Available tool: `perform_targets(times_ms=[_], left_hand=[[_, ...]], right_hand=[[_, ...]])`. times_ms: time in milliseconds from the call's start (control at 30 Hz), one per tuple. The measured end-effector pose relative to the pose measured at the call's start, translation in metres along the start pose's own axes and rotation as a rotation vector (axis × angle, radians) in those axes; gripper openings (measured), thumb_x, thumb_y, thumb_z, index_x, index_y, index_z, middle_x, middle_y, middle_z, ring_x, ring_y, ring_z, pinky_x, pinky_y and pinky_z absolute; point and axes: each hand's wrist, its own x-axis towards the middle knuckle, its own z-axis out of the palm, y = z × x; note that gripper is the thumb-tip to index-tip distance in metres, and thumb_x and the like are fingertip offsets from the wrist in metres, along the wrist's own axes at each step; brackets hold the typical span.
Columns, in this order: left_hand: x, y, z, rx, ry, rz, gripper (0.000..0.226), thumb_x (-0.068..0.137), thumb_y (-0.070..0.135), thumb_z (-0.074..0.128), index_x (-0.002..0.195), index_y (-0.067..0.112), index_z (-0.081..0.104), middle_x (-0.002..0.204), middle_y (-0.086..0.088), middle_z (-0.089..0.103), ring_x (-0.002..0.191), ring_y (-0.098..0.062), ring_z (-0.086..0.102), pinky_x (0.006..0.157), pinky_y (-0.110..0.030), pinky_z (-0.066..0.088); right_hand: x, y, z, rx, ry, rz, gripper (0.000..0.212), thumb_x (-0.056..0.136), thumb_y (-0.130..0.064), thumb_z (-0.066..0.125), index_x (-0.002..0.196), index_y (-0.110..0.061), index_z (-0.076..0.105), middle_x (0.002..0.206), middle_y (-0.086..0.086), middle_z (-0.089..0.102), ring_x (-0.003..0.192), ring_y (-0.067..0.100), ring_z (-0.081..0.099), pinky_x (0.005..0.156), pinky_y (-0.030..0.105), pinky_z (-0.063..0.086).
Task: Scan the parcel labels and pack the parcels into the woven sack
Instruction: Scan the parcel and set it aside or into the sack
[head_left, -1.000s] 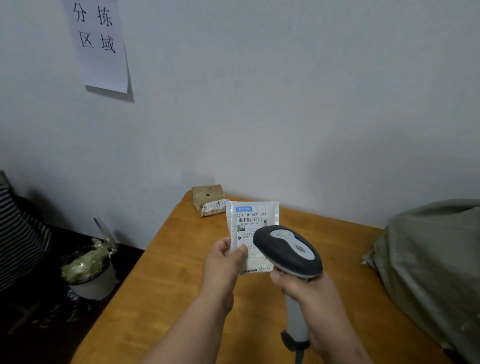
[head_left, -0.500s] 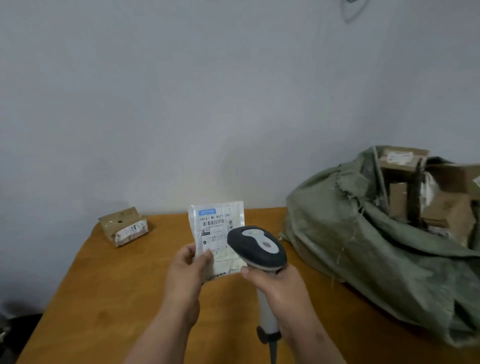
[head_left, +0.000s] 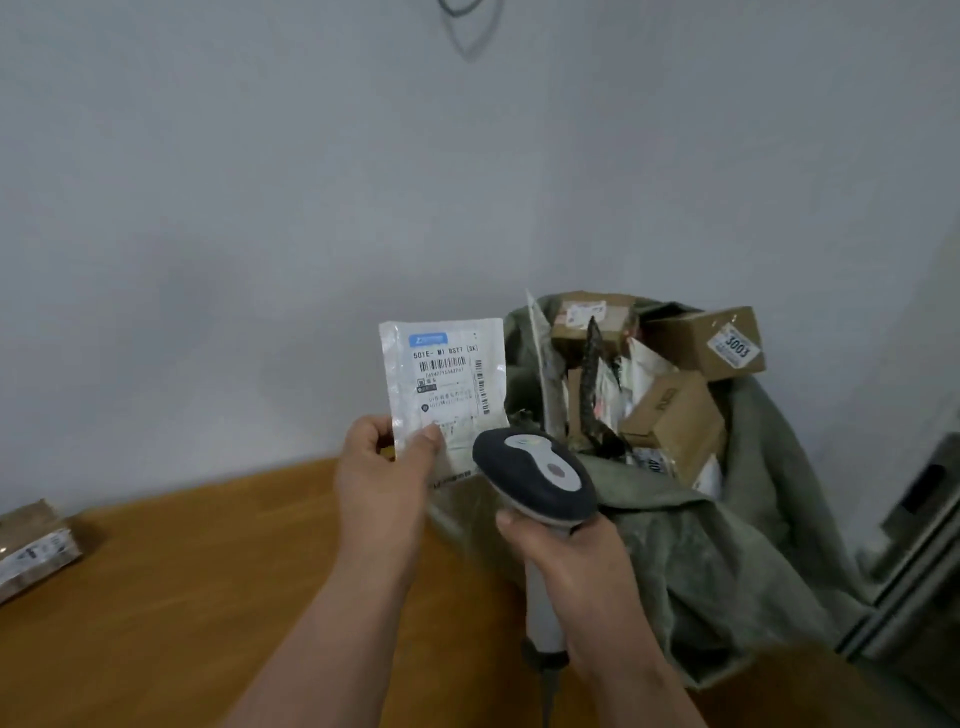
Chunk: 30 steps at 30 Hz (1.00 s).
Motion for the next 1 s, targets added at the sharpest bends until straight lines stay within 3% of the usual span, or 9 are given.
perform_targets(times_ms=[200, 333, 400, 533, 633, 700, 800, 933, 1000], left_hand=[[0.017, 0.005, 0.093, 0.213, 0.097, 0.048, 0.019, 0.084, 0.031, 0.075, 0.082, 0.029, 0.057, 0.082, 0.013, 0.069, 0.074, -0.002, 0.067, 0.057, -0.022, 0.052], [0.034, 0.01, 0.131, 0.453, 0.139, 0.086, 0.024, 0.081, 0.044, 0.07, 0.079, 0.031, 0.049, 0.075, 0.014, 0.063, 0.069, -0.008, 0.062, 0.057, -0.028, 0.046], [0.042, 0.009, 0.147, 0.55, 0.081, 0.058, 0.025, 0.083, 0.033, 0.071, 0.085, 0.029, 0.046, 0.075, 0.012, 0.059, 0.069, -0.009, 0.059, 0.057, -0.027, 0.04], [0.05, 0.007, 0.164, 0.826, -0.259, -0.001, 0.015, 0.096, 0.019, 0.055, 0.11, 0.021, 0.06, 0.099, -0.001, 0.066, 0.089, -0.021, 0.063, 0.07, -0.032, 0.044], [0.053, 0.007, 0.152, 0.881, -0.236, 0.085, 0.034, 0.098, 0.022, 0.055, 0.131, 0.024, 0.063, 0.133, -0.005, 0.054, 0.117, -0.024, 0.056, 0.097, -0.03, 0.042], [0.053, 0.008, 0.137, 0.824, -0.161, 0.078, 0.05, 0.095, 0.026, 0.06, 0.145, 0.025, 0.049, 0.139, -0.006, 0.042, 0.123, -0.024, 0.052, 0.108, -0.033, 0.038], [0.053, 0.012, 0.112, 0.675, -0.089, 0.075, 0.048, 0.093, 0.024, 0.061, 0.14, 0.026, 0.052, 0.13, -0.004, 0.047, 0.107, -0.019, 0.057, 0.095, -0.028, 0.043], [0.05, 0.018, 0.064, 0.492, 0.007, 0.075, 0.035, 0.096, 0.025, 0.06, 0.13, 0.029, 0.059, 0.111, 0.01, 0.059, 0.092, -0.005, 0.057, 0.077, -0.023, 0.047], [0.047, 0.019, 0.033, 0.439, 0.034, 0.059, 0.029, 0.098, 0.023, 0.058, 0.127, 0.028, 0.061, 0.101, 0.017, 0.058, 0.089, -0.001, 0.056, 0.067, -0.016, 0.041]], right_hand=[[0.04, -0.006, -0.063, 0.009, 0.033, 0.009, 0.03, 0.078, -0.016, 0.083, 0.083, -0.04, 0.068, 0.083, -0.033, 0.071, 0.085, -0.003, 0.067, 0.072, 0.022, 0.049], [0.055, -0.009, -0.085, 0.039, -0.01, 0.045, 0.032, 0.077, -0.021, 0.084, 0.069, -0.049, 0.07, 0.074, -0.039, 0.067, 0.076, -0.007, 0.064, 0.065, 0.019, 0.043], [0.062, -0.01, -0.094, 0.069, -0.03, 0.061, 0.031, 0.077, -0.02, 0.084, 0.073, -0.047, 0.068, 0.072, -0.04, 0.065, 0.075, -0.008, 0.064, 0.064, 0.017, 0.042], [0.072, -0.009, -0.105, 0.081, -0.07, 0.018, 0.034, 0.077, -0.016, 0.083, 0.076, -0.048, 0.07, 0.076, -0.043, 0.065, 0.077, -0.019, 0.062, 0.069, 0.016, 0.042], [0.075, -0.009, -0.102, 0.067, -0.101, -0.002, 0.057, 0.079, -0.016, 0.081, 0.069, -0.07, 0.065, 0.08, -0.043, 0.066, 0.079, -0.023, 0.06, 0.07, 0.016, 0.044], [0.076, -0.007, -0.095, 0.07, -0.114, 0.008, 0.046, 0.078, -0.017, 0.082, 0.069, -0.061, 0.07, 0.081, -0.041, 0.067, 0.079, -0.02, 0.061, 0.069, 0.017, 0.044], [0.073, -0.005, -0.075, 0.08, -0.149, 0.022, 0.031, 0.077, -0.017, 0.083, 0.075, -0.046, 0.073, 0.084, -0.034, 0.071, 0.083, -0.011, 0.065, 0.07, 0.018, 0.046], [0.055, -0.009, -0.039, 0.052, -0.193, 0.004, 0.044, 0.081, -0.016, 0.081, 0.07, -0.058, 0.073, 0.083, -0.029, 0.073, 0.078, -0.009, 0.066, 0.068, 0.02, 0.046], [0.043, -0.01, -0.016, 0.039, -0.2, 0.005, 0.035, 0.079, -0.02, 0.082, 0.076, -0.054, 0.074, 0.087, -0.026, 0.074, 0.083, -0.004, 0.067, 0.069, 0.022, 0.047]])
